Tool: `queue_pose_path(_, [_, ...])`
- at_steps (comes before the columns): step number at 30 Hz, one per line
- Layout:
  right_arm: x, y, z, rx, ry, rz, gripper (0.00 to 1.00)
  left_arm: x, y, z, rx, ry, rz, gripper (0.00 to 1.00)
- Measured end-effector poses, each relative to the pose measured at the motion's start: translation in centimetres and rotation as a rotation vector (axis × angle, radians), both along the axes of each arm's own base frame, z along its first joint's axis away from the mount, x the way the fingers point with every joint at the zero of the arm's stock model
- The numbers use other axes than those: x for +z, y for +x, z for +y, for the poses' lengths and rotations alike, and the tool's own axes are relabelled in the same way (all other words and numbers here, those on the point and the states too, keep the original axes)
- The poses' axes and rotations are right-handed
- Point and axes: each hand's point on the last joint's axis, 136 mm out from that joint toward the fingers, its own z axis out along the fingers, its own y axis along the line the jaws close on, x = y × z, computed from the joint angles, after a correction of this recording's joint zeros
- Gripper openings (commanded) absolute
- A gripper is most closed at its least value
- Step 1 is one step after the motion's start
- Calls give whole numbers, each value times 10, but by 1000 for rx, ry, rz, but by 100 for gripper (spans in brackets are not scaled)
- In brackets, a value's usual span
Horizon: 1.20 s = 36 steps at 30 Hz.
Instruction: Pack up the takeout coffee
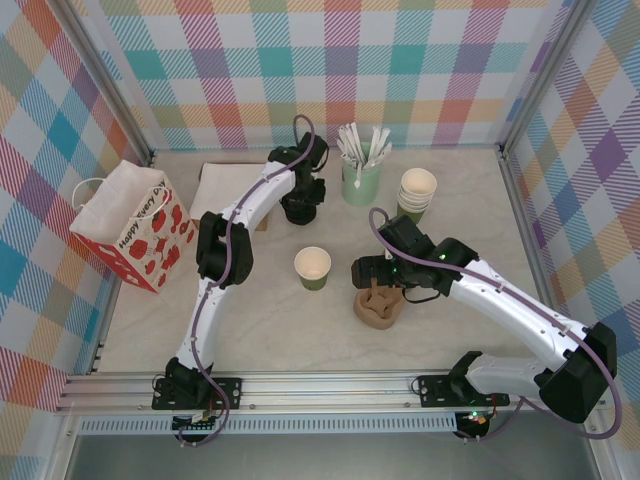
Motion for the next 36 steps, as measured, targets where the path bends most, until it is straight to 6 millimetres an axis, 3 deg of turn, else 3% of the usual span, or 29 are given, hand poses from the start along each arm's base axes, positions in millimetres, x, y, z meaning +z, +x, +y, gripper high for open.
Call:
queue_pose_path(14, [4,-2,-3,-1,21,-28,100,7,0,-1,-15,-5,-4,10])
queue_pose_path(17, [9,-3,-5,1,47,-56,100,16,-1,-3,-18,-39,-6,10])
queue_pose_path(20, [13,-3,-5,16,98,-95,100,39,-3,-5,-18,-97,-29,10])
queue_pose_path(26, [28,1,2,73,252,-205,100,113,-18,-5,-11,-271,-121,10])
queue_pose_path(31, [59,3,18,195,389,-398,100,169,-42,-5,-4,-463,-177,11])
queue_pose_path(36, [88,0,32,369,438,-629,100,201,-70,-15,-34,-636,-165,11])
